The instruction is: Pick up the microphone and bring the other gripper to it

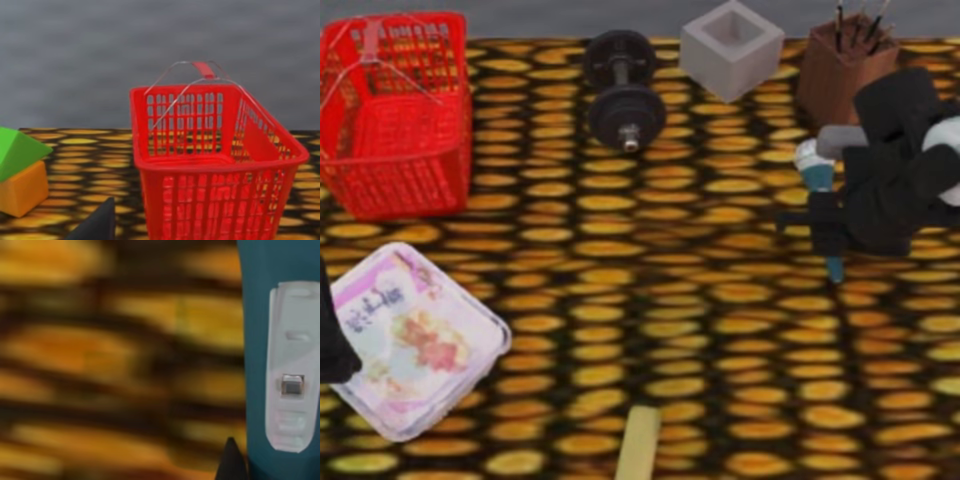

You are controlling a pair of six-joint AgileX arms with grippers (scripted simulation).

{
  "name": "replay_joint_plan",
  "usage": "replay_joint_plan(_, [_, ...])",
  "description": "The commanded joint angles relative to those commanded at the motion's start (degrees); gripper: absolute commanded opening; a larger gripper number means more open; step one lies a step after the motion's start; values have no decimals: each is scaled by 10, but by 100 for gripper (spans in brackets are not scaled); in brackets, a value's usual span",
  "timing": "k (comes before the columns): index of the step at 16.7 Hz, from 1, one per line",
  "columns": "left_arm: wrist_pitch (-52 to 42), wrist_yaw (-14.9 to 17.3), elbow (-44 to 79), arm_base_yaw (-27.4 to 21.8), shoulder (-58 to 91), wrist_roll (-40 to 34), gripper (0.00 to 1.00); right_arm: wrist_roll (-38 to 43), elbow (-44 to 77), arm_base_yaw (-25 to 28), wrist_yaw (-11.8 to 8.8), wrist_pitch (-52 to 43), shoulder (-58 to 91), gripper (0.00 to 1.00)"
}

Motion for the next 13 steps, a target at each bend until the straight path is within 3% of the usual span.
replay_joint_plan(9, [0,0,0,0,0,0,100,-89,-124,-6,-156,442,-101,0])
replay_joint_plan(13, [0,0,0,0,0,0,100,-126,-167,-9,-213,596,-155,0])
